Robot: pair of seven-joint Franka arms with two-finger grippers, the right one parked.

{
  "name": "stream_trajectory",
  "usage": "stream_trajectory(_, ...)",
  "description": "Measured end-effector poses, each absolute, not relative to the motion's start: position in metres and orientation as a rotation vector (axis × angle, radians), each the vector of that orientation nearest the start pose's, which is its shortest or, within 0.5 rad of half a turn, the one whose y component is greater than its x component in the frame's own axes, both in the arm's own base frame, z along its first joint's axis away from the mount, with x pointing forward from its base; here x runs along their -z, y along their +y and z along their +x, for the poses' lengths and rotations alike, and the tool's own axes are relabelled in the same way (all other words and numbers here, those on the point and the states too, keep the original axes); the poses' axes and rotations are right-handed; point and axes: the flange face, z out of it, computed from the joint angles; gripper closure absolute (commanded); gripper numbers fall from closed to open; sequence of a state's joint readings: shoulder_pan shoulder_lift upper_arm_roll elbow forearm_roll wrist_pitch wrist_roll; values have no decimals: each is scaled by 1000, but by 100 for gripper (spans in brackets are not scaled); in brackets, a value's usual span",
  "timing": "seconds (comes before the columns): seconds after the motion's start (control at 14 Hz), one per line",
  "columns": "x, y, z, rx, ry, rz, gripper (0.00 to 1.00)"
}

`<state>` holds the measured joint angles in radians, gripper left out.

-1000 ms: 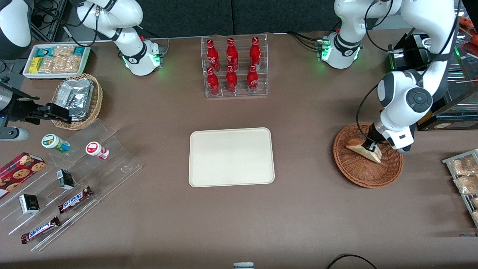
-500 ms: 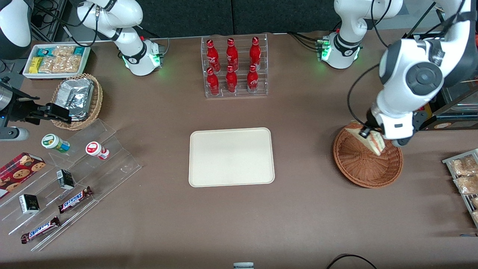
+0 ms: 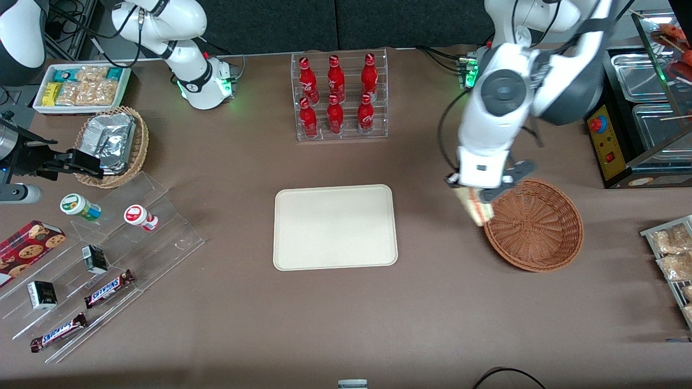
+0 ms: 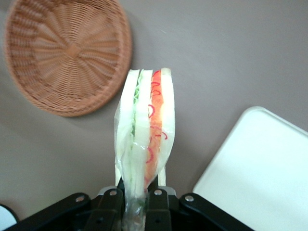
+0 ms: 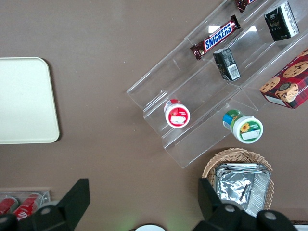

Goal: Place sandwich from basket to tray
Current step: 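Carry the sandwich over the cream tray and lower it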

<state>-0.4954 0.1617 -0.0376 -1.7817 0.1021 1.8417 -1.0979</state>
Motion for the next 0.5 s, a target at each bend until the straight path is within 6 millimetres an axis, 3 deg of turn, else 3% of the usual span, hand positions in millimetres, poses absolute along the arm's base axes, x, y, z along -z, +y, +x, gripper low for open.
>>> stream_trajectory(0.29,-421,-370,514,12,-671,-2987,83)
stream_trajectory(0.5,-381,-424,497,42,-553,-3051,83)
